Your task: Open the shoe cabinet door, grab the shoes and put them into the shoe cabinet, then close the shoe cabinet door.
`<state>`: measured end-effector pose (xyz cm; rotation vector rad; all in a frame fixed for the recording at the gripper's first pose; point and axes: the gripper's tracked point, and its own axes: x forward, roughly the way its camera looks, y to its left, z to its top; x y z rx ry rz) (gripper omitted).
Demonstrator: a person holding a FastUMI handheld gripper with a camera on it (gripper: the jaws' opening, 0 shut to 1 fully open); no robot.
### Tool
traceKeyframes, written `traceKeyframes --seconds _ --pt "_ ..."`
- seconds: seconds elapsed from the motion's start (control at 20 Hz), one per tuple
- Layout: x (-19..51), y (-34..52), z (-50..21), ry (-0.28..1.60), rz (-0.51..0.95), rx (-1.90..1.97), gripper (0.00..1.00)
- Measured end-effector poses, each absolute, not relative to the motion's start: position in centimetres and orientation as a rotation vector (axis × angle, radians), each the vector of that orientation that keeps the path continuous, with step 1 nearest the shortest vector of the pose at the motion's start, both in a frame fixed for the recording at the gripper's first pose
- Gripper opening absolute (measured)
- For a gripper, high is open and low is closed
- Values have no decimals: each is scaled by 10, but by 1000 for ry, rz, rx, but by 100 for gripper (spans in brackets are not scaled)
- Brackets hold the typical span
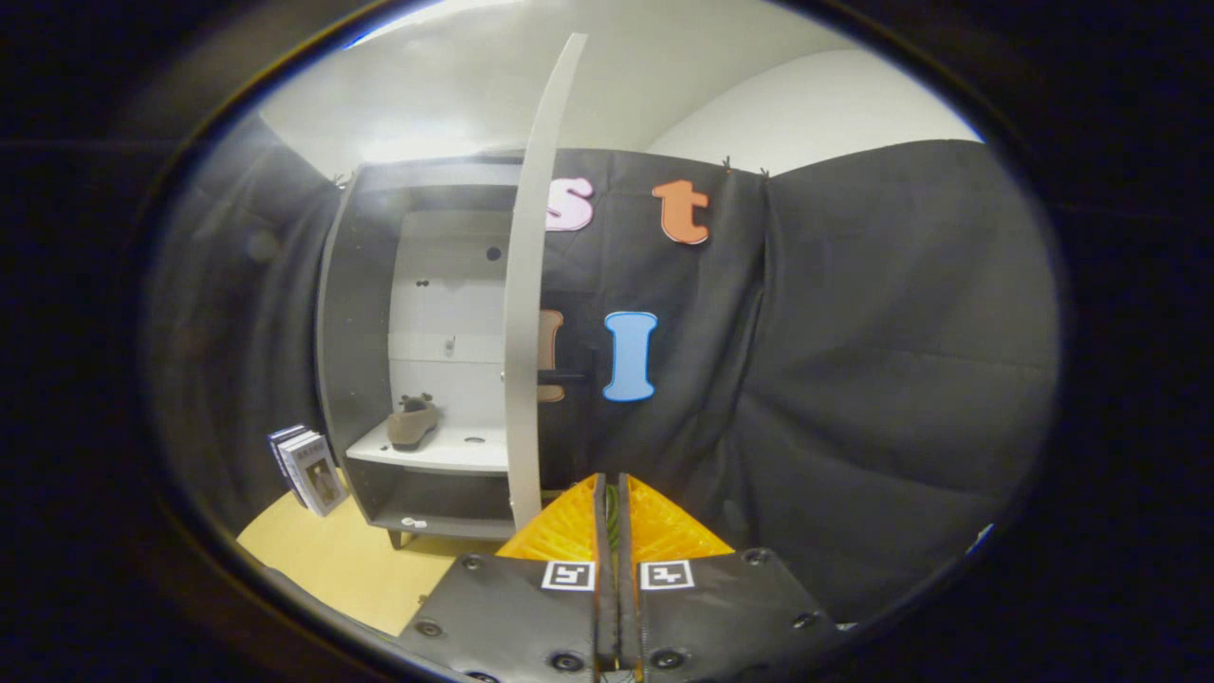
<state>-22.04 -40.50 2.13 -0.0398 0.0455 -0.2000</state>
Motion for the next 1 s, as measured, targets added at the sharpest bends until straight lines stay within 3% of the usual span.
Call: traceKeyframes --seconds 0.55,1.0 --pt "-236 -318 -2 55 -44 -19 3" --pt "-204 -226 -101 217 77 -4 7"
